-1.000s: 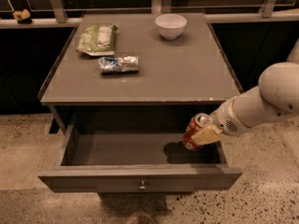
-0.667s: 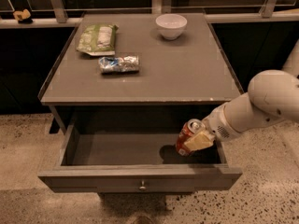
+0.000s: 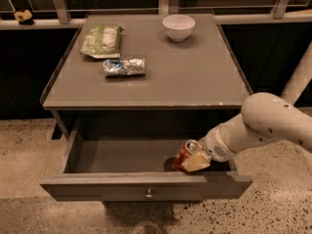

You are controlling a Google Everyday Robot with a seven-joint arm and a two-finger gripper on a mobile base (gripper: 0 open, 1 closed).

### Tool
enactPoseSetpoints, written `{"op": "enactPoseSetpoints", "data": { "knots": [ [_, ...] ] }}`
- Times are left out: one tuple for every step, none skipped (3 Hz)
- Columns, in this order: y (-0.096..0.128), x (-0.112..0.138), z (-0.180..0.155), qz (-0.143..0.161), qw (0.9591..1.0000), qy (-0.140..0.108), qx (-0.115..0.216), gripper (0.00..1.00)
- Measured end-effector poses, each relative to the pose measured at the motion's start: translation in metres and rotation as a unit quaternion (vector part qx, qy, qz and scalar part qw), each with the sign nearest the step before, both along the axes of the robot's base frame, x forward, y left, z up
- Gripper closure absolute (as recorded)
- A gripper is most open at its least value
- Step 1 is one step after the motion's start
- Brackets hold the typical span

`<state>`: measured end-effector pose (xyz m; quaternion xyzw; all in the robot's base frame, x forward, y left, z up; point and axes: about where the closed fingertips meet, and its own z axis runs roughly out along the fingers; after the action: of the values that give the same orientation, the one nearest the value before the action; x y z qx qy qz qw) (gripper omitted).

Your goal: Place coke can into top drawer

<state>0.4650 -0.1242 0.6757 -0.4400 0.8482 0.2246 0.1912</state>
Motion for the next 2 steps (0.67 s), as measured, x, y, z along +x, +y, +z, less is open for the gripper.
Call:
{"op": "enactPoseSetpoints", "data": {
  "knots": [
    [0.0067,-0.002,-0.0167,-0.003,0.9999,0.012,0.0,1.0],
    [0.0067,-0.002,-0.0167,-0.003,0.9999,0.012,0.0,1.0]
  ]
}}
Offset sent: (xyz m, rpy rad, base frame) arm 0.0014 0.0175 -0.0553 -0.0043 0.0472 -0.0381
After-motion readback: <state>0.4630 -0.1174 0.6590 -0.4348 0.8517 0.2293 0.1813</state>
